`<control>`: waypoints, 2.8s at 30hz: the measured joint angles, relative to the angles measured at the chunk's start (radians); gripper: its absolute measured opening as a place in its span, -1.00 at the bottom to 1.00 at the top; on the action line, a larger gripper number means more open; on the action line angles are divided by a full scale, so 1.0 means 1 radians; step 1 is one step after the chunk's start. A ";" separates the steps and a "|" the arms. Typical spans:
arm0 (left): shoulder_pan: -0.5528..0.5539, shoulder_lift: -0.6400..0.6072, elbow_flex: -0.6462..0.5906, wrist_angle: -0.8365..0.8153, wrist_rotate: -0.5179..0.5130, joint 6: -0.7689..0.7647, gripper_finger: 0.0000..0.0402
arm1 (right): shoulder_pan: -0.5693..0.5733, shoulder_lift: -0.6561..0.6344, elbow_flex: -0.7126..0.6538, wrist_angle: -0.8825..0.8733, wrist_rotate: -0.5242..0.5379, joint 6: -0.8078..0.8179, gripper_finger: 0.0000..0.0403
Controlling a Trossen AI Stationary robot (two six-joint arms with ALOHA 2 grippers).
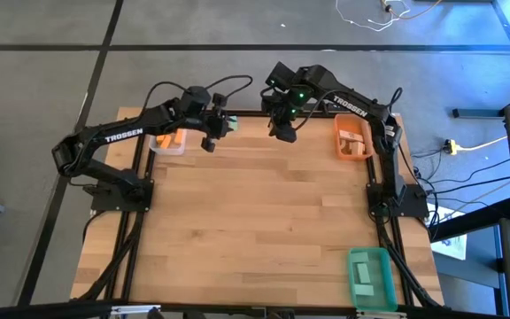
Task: Sort & place blocks by color
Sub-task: Put the orange block into the transparent bin
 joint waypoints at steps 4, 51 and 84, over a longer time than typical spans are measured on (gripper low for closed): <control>0.000 0.000 0.000 0.000 -0.011 -0.001 -0.43 | 0.000 0.000 0.000 0.000 0.000 0.000 -0.34; -0.010 0.000 0.000 -0.002 -0.138 0.183 0.27 | 0.001 0.000 0.000 0.001 -0.002 0.001 -0.34; -0.077 0.000 0.000 0.030 0.031 -0.053 0.27 | 0.003 0.000 0.000 0.049 -0.073 -0.003 -0.34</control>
